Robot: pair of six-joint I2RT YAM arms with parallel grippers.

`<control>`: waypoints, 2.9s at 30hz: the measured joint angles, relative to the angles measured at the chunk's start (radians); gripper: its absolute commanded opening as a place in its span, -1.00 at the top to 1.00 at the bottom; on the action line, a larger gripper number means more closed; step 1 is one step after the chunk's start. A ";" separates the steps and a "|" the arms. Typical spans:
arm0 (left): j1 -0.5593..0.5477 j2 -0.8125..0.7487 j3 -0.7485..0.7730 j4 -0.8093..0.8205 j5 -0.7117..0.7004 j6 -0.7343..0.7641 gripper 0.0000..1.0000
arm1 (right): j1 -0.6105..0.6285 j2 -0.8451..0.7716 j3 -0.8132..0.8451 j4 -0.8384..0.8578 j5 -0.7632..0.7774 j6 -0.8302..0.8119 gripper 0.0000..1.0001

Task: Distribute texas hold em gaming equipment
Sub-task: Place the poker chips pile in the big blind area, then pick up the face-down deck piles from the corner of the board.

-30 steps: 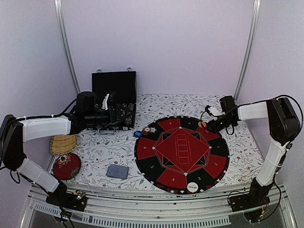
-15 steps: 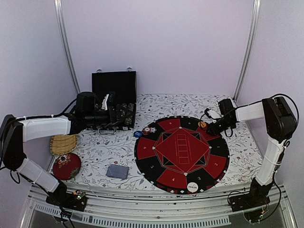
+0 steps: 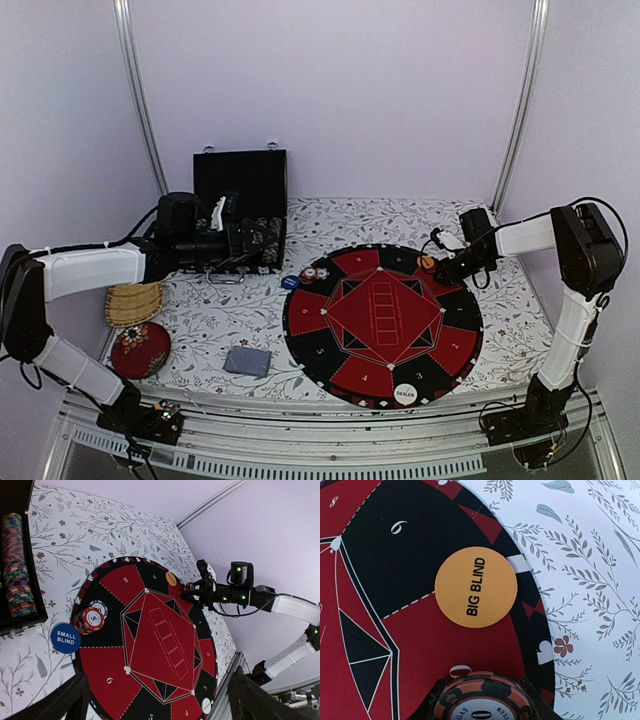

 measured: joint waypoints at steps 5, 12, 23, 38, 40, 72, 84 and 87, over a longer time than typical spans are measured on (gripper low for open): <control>0.008 -0.003 0.000 -0.014 -0.008 0.008 -0.97 | 0.000 0.000 0.000 0.000 0.000 0.000 0.26; 0.021 -0.013 0.000 -0.037 -0.016 0.023 -0.97 | 0.000 0.001 0.000 0.000 0.002 0.000 0.19; 0.088 -0.102 0.000 -0.096 -0.043 0.070 -0.97 | 0.000 0.002 0.000 -0.001 0.015 0.001 0.12; 0.163 -0.171 0.003 -0.157 -0.068 0.122 -0.97 | 0.000 0.002 0.000 0.000 0.018 0.000 -0.13; 0.169 -0.174 0.002 -0.161 -0.068 0.125 -0.97 | 0.000 0.002 0.000 0.001 0.018 0.001 -0.23; 0.180 -0.099 0.211 -0.499 -0.302 0.397 -0.97 | 0.000 -0.639 0.065 0.060 -0.230 0.076 -0.98; 0.180 -0.024 0.378 -0.776 -0.587 0.528 -0.97 | 0.000 -0.731 -0.026 -0.012 -0.387 0.285 -0.99; 0.180 -0.024 0.375 -0.827 -0.623 0.527 -0.97 | 0.000 -0.699 -0.042 -0.084 -0.403 0.313 -0.99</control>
